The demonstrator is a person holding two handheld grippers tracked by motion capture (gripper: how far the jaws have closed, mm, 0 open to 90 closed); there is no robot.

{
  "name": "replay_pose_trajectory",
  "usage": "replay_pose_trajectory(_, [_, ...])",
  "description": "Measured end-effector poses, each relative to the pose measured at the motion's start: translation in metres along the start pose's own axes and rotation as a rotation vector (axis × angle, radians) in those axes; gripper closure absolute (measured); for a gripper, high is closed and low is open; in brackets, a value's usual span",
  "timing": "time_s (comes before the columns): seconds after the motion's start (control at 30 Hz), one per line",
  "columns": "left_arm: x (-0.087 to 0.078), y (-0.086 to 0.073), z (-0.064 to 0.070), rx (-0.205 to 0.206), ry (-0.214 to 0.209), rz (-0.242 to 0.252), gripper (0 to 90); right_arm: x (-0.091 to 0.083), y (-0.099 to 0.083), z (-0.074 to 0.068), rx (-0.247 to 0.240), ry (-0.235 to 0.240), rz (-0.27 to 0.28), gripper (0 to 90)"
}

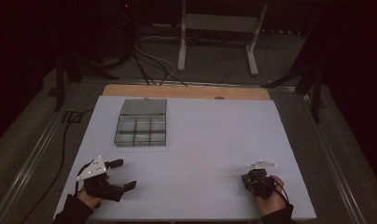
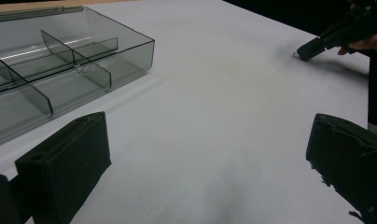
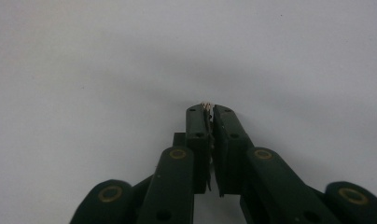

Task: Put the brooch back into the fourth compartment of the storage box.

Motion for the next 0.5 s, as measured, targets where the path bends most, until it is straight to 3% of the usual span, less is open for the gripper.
replay_pose_trajectory(0.5, [0.0,0.0002,-0.0001,-0.002,0.002,0.002,1.3,-0.0095,0.0075,-0.001,-0.001,0.048,0.046,85.7])
Point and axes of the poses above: each handheld gripper's, and its own axes: x roughly forward along the jaws, y roughly out of its top, z roughly to its right, the point moved 1 cm from there along x, roughly forward along the jaws, and after that the axes turned 2 degrees about -y, right-handed, at the moved point
